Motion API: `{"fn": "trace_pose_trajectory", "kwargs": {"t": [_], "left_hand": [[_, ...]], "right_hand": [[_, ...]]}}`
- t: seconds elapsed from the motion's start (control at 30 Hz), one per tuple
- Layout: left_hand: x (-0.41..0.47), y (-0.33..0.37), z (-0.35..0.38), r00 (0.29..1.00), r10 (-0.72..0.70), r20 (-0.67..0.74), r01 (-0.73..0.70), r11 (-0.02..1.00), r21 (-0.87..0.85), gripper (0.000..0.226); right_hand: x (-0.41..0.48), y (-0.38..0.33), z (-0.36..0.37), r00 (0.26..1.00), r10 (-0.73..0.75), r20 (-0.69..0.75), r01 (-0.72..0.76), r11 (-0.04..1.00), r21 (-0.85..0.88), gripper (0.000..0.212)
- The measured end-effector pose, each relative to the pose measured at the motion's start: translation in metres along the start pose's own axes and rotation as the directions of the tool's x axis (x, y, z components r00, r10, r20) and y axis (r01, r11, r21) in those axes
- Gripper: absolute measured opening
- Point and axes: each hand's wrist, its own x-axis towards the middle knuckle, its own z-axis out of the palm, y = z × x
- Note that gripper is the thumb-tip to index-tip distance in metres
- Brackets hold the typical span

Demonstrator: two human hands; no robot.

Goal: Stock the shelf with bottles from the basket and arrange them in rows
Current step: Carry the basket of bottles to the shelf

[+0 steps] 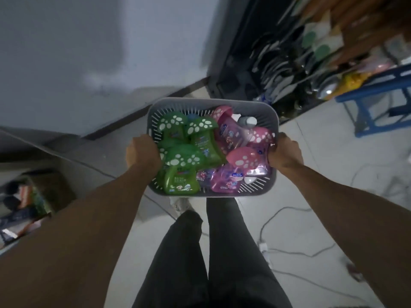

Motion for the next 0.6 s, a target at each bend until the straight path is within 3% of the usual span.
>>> {"fn": "trace_pose_trajectory", "kwargs": {"t": [0.33, 0.6], "left_hand": [[-0.106, 0.106, -0.027, 0.929, 0.368, -0.045, -0.342, 0.897, 0.282, 0.036], [-0.190, 0.223, 0.024, 0.890, 0.456, 0.011, -0.431, 0.833, 0.347, 0.021]], "right_hand": [[-0.096, 0.147, -0.046, 0.972, 0.217, -0.091, -0.203, 0.968, 0.146, 0.026], [-0.107, 0.297, -0.072, 0.938, 0.331, -0.100, -0.305, 0.928, 0.212, 0.024]]}}
